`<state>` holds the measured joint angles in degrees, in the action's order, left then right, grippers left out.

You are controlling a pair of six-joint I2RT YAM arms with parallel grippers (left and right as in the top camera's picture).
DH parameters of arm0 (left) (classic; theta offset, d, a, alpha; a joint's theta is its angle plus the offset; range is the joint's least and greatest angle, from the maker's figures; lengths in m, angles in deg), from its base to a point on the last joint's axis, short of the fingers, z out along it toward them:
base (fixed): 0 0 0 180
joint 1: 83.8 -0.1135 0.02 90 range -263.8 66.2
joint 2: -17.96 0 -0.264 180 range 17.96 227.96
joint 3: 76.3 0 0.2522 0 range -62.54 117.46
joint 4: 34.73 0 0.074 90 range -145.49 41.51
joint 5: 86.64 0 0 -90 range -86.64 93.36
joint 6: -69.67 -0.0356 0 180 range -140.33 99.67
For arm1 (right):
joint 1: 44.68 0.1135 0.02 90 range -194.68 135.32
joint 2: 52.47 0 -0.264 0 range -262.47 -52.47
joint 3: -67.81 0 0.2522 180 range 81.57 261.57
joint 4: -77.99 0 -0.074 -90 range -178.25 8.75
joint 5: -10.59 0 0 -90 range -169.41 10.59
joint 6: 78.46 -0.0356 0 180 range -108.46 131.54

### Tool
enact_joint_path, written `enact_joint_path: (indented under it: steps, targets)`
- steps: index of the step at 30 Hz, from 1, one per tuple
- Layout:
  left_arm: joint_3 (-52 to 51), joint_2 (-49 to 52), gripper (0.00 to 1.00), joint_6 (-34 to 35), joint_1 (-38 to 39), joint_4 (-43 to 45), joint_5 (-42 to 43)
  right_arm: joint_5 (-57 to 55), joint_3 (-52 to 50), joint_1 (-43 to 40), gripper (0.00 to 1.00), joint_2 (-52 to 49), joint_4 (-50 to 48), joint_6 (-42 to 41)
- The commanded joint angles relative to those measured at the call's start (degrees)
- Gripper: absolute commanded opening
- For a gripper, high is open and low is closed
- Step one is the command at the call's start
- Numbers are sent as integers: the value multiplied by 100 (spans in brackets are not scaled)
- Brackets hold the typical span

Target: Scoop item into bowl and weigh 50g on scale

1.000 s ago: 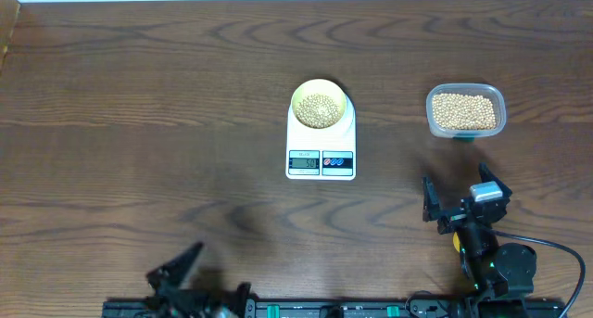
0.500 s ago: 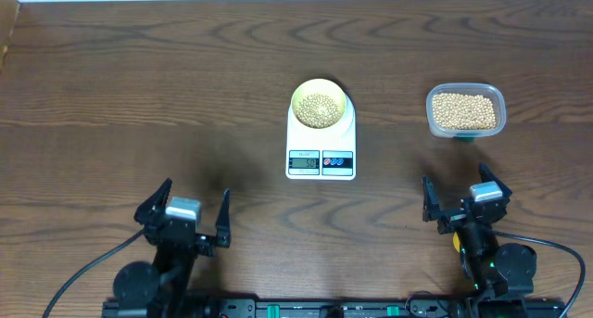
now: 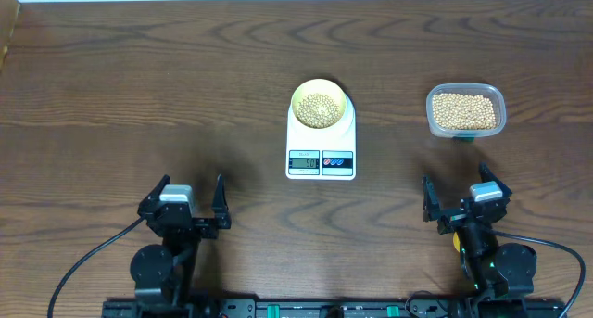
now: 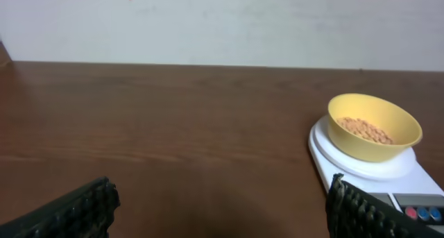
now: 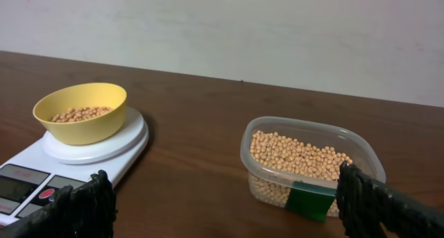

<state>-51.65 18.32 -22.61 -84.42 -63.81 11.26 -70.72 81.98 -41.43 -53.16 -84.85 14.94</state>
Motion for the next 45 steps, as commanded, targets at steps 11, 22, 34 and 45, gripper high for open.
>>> enact_joint_path:
  steps: [11,22,34,45]
  targets:
    - [-1056,-20,98,107,7,1425,-330,-42,-9,46,99,37,26,-11]
    - [-1067,-2,98,109,7,1141,-551,-42,-9,46,99,37,26,-11]
    - [-1062,-2,98,323,7,1154,-376,-42,-9,46,99,37,26,-11]
    - [-1062,-2,98,323,7,1152,-472,-42,-9,46,99,37,26,-11]
